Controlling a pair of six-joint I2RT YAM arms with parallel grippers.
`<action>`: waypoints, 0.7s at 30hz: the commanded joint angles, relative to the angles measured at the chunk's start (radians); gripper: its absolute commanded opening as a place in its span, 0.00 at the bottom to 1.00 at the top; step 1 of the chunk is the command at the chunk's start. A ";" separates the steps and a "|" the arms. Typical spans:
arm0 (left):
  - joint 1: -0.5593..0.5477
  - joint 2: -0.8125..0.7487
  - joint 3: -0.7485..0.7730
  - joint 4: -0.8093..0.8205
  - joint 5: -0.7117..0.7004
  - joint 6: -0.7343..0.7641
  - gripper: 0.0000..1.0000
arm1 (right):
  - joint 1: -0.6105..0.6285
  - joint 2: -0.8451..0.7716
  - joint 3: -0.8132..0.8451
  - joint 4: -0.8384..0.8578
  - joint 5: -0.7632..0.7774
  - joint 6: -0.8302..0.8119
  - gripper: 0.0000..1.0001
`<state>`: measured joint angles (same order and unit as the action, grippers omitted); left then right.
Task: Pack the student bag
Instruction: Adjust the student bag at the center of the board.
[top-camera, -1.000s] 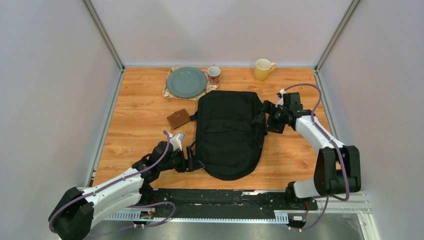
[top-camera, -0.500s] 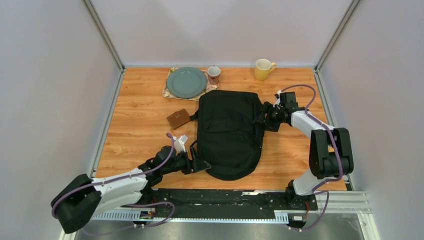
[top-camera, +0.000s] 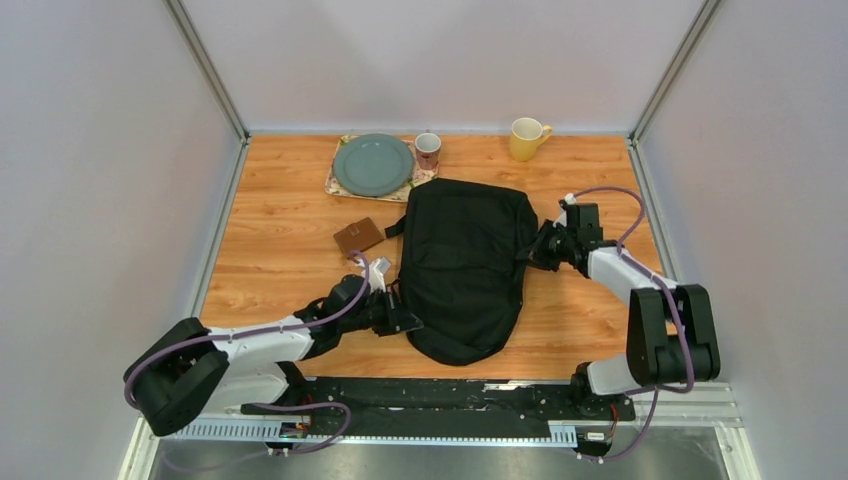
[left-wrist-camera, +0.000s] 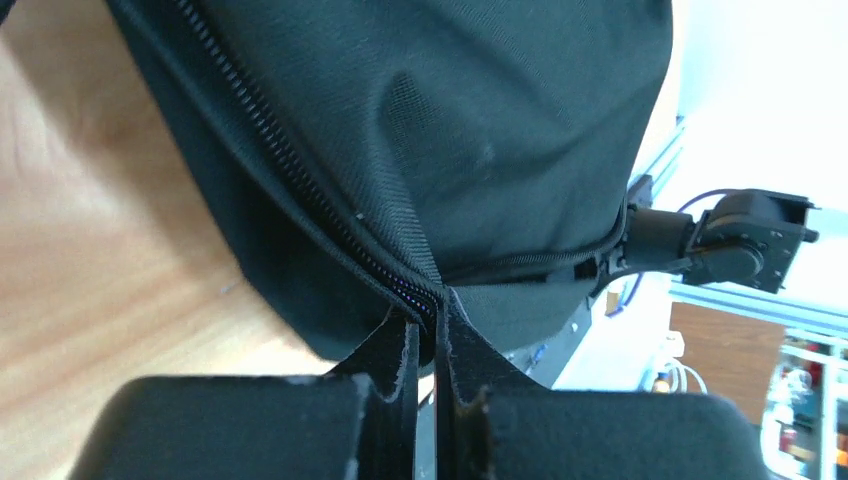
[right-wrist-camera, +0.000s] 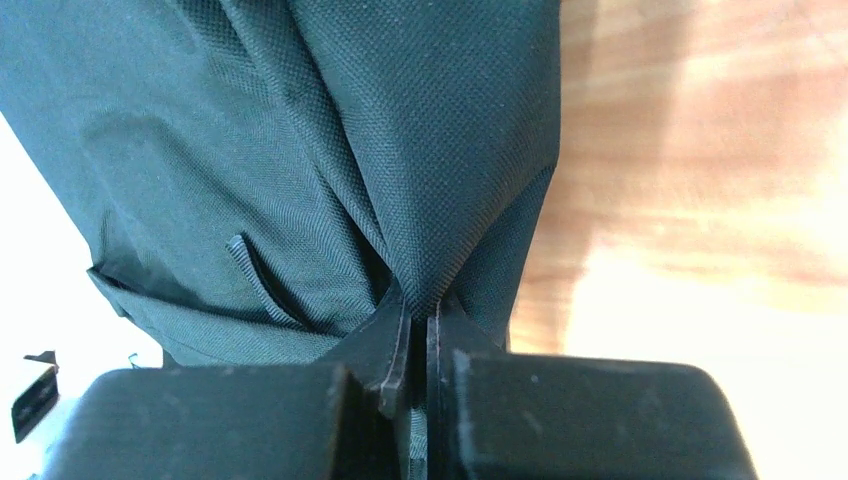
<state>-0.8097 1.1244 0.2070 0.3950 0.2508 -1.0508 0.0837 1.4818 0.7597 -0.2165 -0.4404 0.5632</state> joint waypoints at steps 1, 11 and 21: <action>0.050 0.061 0.172 -0.100 -0.022 0.141 0.00 | -0.004 -0.152 -0.118 -0.008 0.077 0.113 0.00; 0.392 0.241 0.560 -0.415 0.181 0.425 0.00 | 0.028 -0.612 -0.476 0.081 0.117 0.532 0.06; 0.472 0.204 0.542 -0.502 0.249 0.465 0.65 | 0.096 -0.813 -0.447 -0.173 0.222 0.475 0.67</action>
<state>-0.3309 1.4460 0.8379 -0.0902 0.4801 -0.6109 0.1764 0.7120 0.2554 -0.2417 -0.2863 1.0847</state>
